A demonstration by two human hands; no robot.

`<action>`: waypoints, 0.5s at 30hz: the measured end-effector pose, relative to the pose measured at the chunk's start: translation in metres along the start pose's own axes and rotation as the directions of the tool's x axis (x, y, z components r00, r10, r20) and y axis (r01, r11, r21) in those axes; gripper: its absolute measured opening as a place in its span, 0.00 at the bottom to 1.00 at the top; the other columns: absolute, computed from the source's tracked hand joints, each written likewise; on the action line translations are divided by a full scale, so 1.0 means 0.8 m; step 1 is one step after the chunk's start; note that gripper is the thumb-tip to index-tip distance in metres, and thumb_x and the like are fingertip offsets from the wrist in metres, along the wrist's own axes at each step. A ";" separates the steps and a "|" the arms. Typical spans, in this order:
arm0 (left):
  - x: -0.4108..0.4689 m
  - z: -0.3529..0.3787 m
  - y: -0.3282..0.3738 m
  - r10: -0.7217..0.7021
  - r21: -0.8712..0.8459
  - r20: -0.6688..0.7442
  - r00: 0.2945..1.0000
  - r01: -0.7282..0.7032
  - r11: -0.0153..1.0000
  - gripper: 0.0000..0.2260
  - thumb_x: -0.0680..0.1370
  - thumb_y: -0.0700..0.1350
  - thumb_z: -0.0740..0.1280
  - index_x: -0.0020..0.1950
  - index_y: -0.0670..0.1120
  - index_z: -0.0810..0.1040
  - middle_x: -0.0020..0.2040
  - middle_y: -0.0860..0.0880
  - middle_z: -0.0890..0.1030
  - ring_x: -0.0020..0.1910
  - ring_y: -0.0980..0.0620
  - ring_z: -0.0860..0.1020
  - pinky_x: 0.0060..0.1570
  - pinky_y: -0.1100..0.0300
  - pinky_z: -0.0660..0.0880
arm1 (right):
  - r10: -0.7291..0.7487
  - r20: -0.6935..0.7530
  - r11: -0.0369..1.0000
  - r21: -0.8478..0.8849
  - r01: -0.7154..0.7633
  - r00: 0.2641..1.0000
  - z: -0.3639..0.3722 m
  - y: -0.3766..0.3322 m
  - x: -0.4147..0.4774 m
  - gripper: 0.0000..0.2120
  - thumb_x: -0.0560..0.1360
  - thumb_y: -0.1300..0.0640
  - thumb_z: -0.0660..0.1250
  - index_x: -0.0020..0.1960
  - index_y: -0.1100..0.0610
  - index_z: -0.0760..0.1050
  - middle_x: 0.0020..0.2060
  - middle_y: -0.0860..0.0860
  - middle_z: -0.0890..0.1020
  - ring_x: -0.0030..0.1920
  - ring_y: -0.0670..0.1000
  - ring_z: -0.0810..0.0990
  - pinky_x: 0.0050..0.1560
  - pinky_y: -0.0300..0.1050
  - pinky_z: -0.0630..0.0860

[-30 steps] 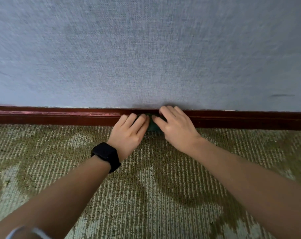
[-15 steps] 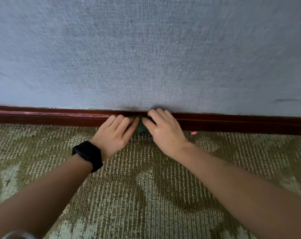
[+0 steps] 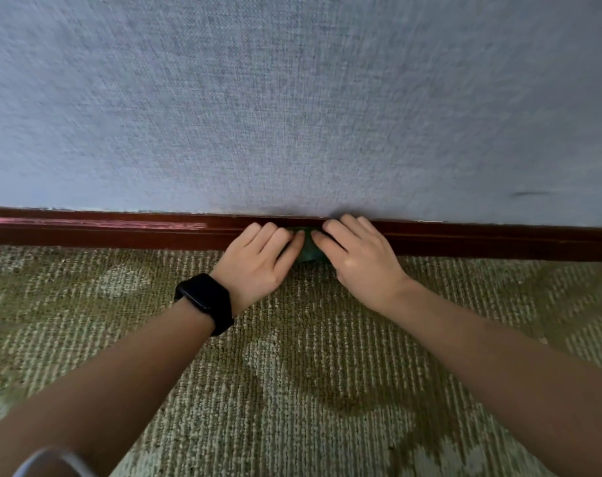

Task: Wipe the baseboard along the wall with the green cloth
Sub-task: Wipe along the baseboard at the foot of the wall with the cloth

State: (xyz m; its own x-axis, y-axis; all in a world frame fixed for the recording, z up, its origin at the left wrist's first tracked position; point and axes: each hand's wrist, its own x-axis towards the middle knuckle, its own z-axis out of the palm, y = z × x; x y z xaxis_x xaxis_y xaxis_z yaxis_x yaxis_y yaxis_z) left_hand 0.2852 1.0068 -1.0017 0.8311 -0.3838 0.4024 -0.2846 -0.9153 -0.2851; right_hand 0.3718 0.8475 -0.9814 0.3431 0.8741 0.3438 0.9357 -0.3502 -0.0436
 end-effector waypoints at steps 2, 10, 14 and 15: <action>-0.004 -0.004 -0.009 0.034 0.023 0.023 0.999 -0.034 0.999 0.15 0.79 0.32 0.54 0.53 0.34 0.80 0.39 0.41 0.81 0.35 0.44 0.78 0.37 0.53 0.69 | 0.043 -0.033 0.999 0.033 -0.042 0.999 0.004 -0.010 0.003 0.15 0.69 0.68 0.55 0.44 0.68 0.81 0.37 0.60 0.82 0.36 0.57 0.80 0.37 0.45 0.76; -0.031 -0.017 -0.034 0.050 0.049 0.114 0.992 -0.056 0.997 0.17 0.81 0.31 0.50 0.54 0.31 0.79 0.40 0.39 0.80 0.36 0.44 0.77 0.37 0.52 0.68 | -0.023 -0.030 0.999 0.031 0.024 0.999 0.010 -0.032 0.027 0.19 0.68 0.65 0.53 0.44 0.66 0.82 0.37 0.57 0.82 0.37 0.56 0.80 0.37 0.44 0.76; -0.017 -0.010 -0.017 0.028 0.012 0.086 0.996 -0.029 0.999 0.19 0.81 0.31 0.48 0.54 0.31 0.79 0.38 0.39 0.80 0.35 0.43 0.77 0.34 0.51 0.70 | -0.050 -0.037 0.999 -0.010 0.050 0.998 0.003 -0.012 0.013 0.15 0.70 0.66 0.56 0.44 0.65 0.82 0.37 0.58 0.82 0.36 0.56 0.80 0.36 0.44 0.75; -0.010 -0.007 -0.012 0.037 0.006 0.070 0.997 -0.037 0.999 0.19 0.81 0.31 0.48 0.54 0.31 0.79 0.38 0.39 0.80 0.35 0.43 0.77 0.34 0.51 0.70 | -0.050 -0.037 0.999 -0.017 0.049 0.998 0.000 -0.005 0.008 0.15 0.70 0.67 0.56 0.44 0.65 0.82 0.37 0.58 0.82 0.36 0.56 0.80 0.36 0.44 0.75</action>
State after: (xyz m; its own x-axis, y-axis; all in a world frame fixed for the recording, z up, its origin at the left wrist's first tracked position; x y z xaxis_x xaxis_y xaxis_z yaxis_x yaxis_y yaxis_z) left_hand 0.2783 1.0181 -0.9975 0.8517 -0.4075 0.3296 -0.3126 -0.8997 -0.3047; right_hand 0.3705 0.8549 -0.9790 0.2928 0.8773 0.3803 0.9498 -0.3126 -0.0102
